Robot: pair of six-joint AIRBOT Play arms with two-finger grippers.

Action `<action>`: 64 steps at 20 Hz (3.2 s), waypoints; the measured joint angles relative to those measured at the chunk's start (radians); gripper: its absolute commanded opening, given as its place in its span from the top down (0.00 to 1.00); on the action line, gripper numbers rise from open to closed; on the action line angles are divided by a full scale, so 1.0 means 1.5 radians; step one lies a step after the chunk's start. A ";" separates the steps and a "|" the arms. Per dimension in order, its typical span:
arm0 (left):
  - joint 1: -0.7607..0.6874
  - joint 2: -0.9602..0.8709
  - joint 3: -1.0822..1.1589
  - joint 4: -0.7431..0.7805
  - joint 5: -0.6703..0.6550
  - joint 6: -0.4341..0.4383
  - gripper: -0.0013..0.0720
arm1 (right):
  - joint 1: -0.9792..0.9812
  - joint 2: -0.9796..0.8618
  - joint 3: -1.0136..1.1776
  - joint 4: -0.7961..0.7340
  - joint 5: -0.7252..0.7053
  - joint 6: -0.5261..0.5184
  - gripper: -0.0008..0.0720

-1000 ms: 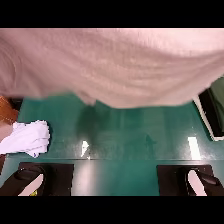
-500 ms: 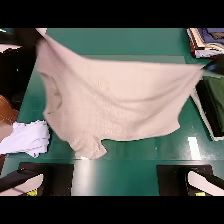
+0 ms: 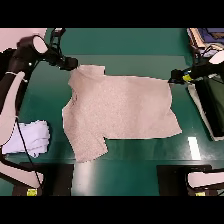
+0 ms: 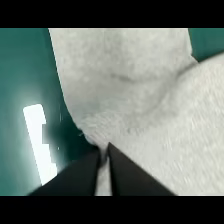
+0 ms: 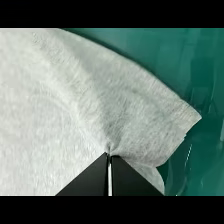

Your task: Fold the shirts.

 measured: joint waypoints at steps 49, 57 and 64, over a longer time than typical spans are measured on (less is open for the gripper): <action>0.098 0.489 -0.721 -0.169 -0.048 -0.064 0.95 | -0.238 0.423 -0.421 -0.002 0.141 -0.042 0.39; 0.098 0.512 -0.699 -0.172 -0.051 -0.057 0.95 | -0.343 0.324 -0.594 0.059 0.119 -0.073 0.40; 0.098 0.516 -0.694 -0.172 -0.049 -0.054 0.95 | -0.267 0.310 -0.619 0.084 0.052 -0.085 0.97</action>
